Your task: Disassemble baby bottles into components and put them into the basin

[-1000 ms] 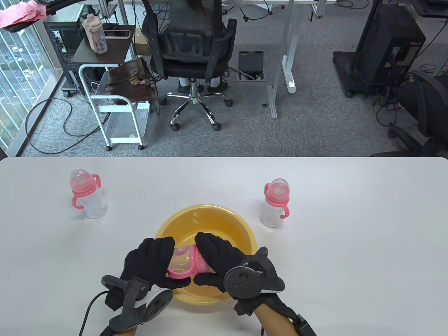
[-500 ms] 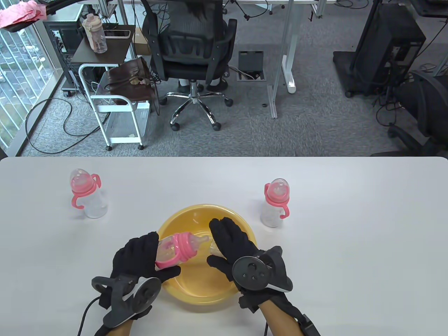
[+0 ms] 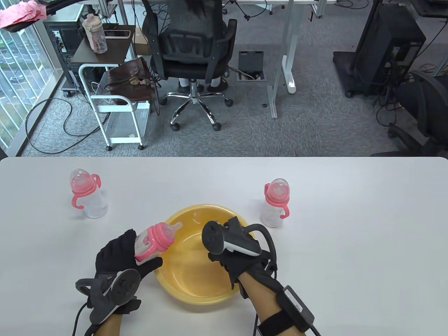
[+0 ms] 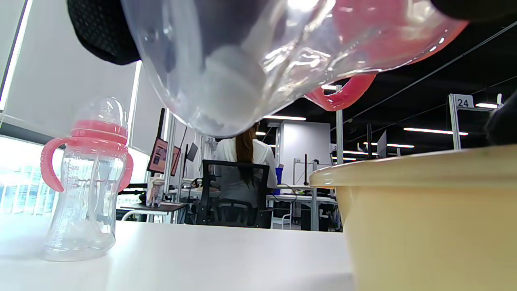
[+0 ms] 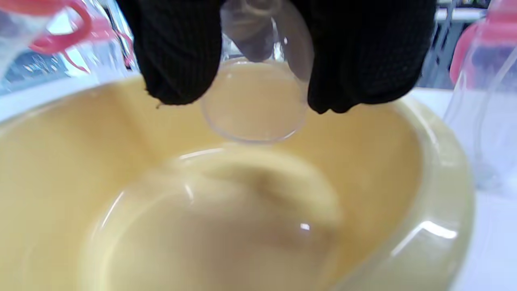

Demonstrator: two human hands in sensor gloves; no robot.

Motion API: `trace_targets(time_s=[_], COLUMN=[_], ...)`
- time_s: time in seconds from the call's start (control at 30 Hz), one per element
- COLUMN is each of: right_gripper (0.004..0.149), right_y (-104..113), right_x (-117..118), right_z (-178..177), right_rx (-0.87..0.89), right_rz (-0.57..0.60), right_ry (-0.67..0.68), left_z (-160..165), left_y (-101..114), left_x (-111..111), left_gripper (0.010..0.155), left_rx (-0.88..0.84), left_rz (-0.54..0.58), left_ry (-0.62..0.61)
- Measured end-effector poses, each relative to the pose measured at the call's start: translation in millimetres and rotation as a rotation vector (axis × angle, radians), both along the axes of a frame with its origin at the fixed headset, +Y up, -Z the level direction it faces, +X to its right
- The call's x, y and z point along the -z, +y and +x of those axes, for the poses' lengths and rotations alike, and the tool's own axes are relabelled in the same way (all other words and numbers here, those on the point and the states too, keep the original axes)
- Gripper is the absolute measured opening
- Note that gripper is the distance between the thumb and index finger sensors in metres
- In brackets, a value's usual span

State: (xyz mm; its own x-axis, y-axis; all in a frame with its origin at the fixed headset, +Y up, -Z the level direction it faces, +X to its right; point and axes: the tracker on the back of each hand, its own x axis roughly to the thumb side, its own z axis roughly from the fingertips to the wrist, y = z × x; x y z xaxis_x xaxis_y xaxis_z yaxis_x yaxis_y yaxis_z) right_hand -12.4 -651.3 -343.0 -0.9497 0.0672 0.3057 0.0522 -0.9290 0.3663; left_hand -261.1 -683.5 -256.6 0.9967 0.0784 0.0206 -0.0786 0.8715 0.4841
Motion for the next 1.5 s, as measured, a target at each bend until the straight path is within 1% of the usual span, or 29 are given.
trace_targets(time_s=[0.03,0.07,0.13,0.2,0.3,0.4,0.57,0.73,0.8,0.87,0.97,1.03,1.07,1.1,1.13,1.2,1.23,1.27,1.33,1.4,1.43,1.5], right_gripper=[0.074,0.074,0.074,0.074,0.075,0.074,0.073,0.072,0.071,0.072,0.073,0.074,0.075,0.076,0.077,0.077,0.077,0.077,0.077,0.076,0.075,0.075], right_y=[-3,-9,-18,-28,-44,-55,-66,-66,-63,-59,-44,-29,-17,-11,-1,12,15,22,29,29,30,31], right_x=[5,12,22,30,38,44,48,45,43,40,32,25,19,14,6,-8,-11,-20,-30,-39,-40,-42], right_z=[-3,-8,-13,-16,-17,-14,-14,-16,-15,-11,-5,1,8,12,18,28,30,35,40,39,38,36], right_rx=[-0.015,-0.046,-0.131,-0.203,-0.225,-0.214,-0.211,-0.228,-0.225,-0.181,-0.077,0.014,0.124,0.211,0.364,0.597,0.641,0.755,0.839,0.862,0.85,0.804], right_rz=[-0.042,-0.108,-0.174,-0.206,-0.255,-0.291,-0.347,-0.322,-0.311,-0.315,-0.27,-0.216,-0.182,-0.161,-0.128,-0.076,-0.062,-0.004,0.071,0.183,0.201,0.174], right_ry=[-0.028,-0.064,-0.111,-0.129,-0.161,-0.19,-0.209,-0.178,-0.165,-0.16,-0.136,-0.097,-0.072,-0.056,-0.03,-0.001,0.008,0.03,0.058,0.093,0.106,0.127], left_z=[-1,-2,-6,-9,-12,-12,-10,-9,-7,-4,1,4,5,6,8,11,13,15,19,25,27,33], left_y=[0,1,0,0,-2,-2,-3,-5,-6,-7,-7,-6,-6,-6,-5,-5,-4,-3,1,4,4,6], left_x=[0,0,0,0,1,2,2,3,4,4,4,4,4,4,3,3,3,2,0,-3,-4,-6], left_gripper=[0.1,0.1,0.1,0.1,0.1,0.1,0.1,0.1,0.1,0.1,0.1,0.1,0.1,0.099,0.1,0.099,0.1,0.1,0.1,0.1,0.099,0.099], left_rx=[-0.007,-0.019,-0.036,-0.051,-0.065,-0.069,-0.042,-0.036,-0.027,-0.019,0.009,0.016,0.021,0.025,0.03,0.04,0.046,0.056,0.072,0.081,0.089,0.124], left_rz=[0.003,0.004,0.007,0.006,0.003,-0.004,-0.009,-0.013,-0.023,-0.029,-0.03,-0.029,-0.028,-0.029,-0.032,-0.028,-0.027,-0.02,0.004,0.018,0.025,0.034], left_ry=[0.005,0.01,0.014,0.022,0.032,0.036,0.032,0.031,0.026,0.016,0.002,-0.008,-0.014,-0.02,-0.034,-0.045,-0.049,-0.05,-0.054,-0.082,-0.091,-0.108])
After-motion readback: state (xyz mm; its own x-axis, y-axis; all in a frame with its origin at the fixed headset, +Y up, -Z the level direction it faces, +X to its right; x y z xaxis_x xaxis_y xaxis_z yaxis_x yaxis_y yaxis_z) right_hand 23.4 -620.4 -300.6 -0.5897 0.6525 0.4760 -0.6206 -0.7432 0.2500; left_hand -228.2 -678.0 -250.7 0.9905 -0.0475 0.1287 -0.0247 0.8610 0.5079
